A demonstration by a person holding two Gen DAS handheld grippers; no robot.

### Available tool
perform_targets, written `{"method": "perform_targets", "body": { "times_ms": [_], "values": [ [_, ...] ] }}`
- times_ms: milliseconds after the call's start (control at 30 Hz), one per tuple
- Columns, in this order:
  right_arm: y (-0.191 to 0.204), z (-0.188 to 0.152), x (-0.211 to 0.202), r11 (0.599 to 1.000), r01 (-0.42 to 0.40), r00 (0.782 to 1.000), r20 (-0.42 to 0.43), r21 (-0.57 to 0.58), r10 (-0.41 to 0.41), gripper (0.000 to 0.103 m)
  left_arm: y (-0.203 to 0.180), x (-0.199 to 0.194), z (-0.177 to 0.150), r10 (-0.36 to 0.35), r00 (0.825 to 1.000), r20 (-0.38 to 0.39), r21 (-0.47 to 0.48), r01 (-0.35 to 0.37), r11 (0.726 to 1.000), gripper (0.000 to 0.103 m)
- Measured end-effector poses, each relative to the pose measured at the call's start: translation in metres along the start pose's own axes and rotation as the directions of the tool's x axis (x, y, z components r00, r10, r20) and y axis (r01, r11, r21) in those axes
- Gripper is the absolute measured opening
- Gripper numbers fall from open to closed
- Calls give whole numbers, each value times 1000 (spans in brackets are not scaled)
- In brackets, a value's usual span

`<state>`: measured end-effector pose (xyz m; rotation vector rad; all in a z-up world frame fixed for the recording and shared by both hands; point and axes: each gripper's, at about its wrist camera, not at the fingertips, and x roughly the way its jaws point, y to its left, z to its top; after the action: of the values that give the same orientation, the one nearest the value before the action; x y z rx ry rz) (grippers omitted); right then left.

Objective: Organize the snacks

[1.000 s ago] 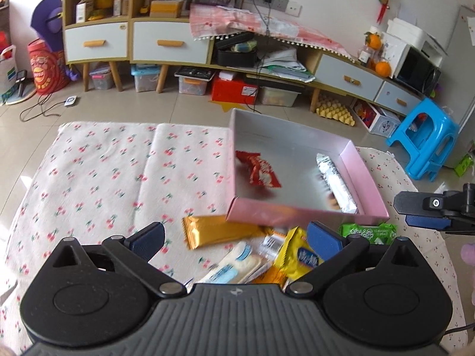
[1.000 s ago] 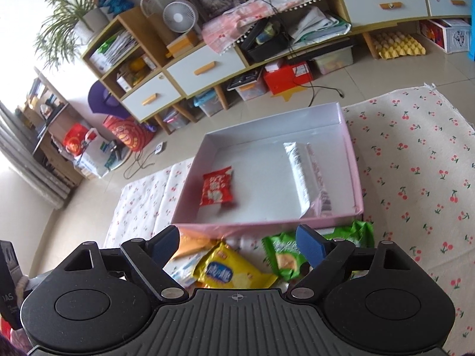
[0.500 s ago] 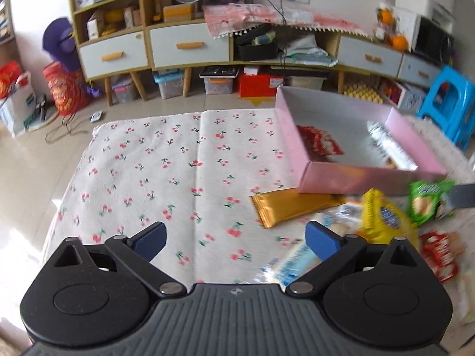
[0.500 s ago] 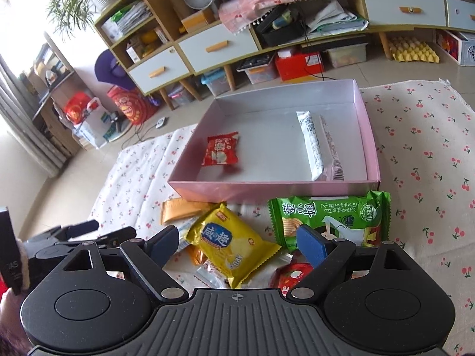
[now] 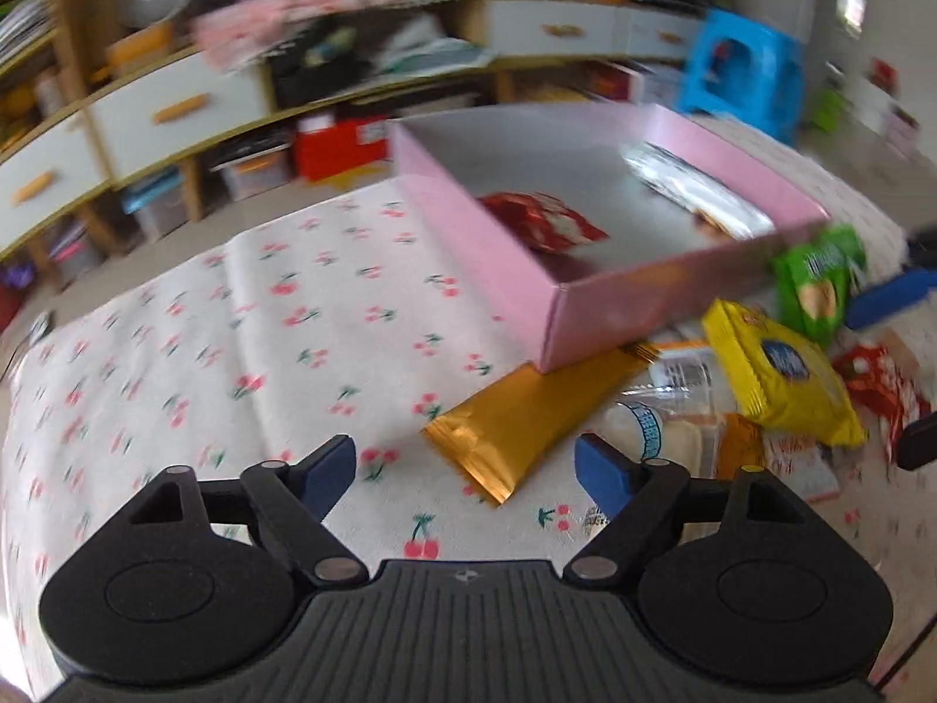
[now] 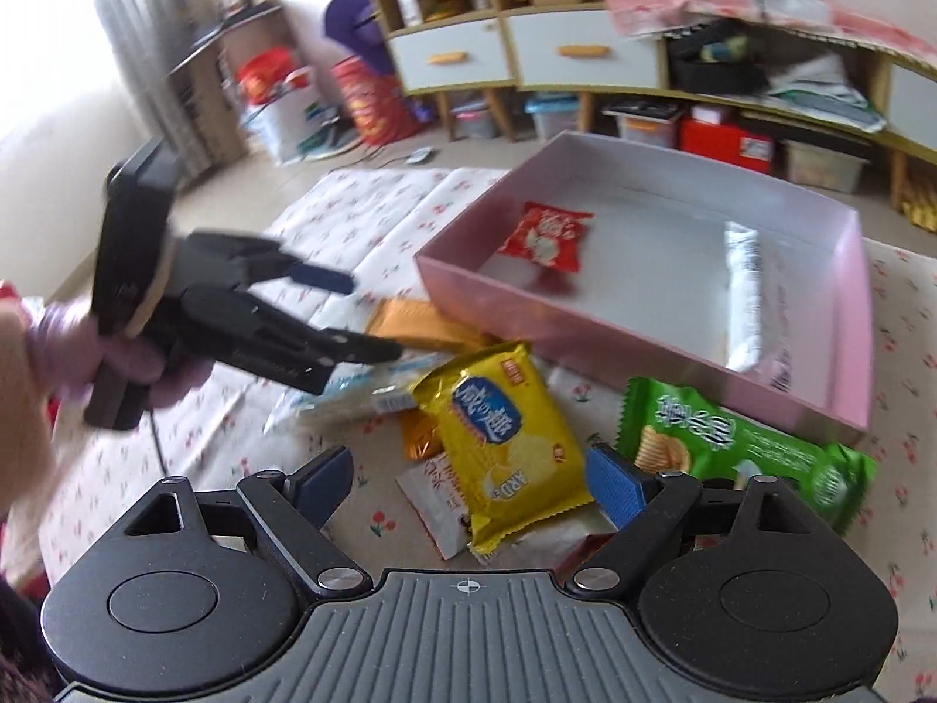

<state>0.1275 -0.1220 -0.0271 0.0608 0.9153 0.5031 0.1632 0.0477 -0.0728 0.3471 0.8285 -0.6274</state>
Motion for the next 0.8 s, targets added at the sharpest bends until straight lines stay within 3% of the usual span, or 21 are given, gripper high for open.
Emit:
{"method": "perform_targets", "body": {
  "times_ms": [167,333,500,633,800],
  "values": [
    [-3,-5,11,1000,16,1000,-7,-20,-16,88,0,6,4,-67,998,7,77,66,995,76],
    [-1,-10,18,998,47,999,-6,-43,-48,88,-2,5,5,-129,992,-4,101,129,986,52],
    [0,-14,22,995,82,996,-14,-54,-83,88,-10,-4,1,-135,990,-31,118,137,984,39],
    [0,-13,21,993,101,995,-3,-56,-102,88,-21,-10,-3,-152,987,-58,137,158,978,38],
    [2,-11,24,990,126,992,8,-67,-125,88,-35,-12,0,-113,991,-75,173,125,977,40]
  ]
}}
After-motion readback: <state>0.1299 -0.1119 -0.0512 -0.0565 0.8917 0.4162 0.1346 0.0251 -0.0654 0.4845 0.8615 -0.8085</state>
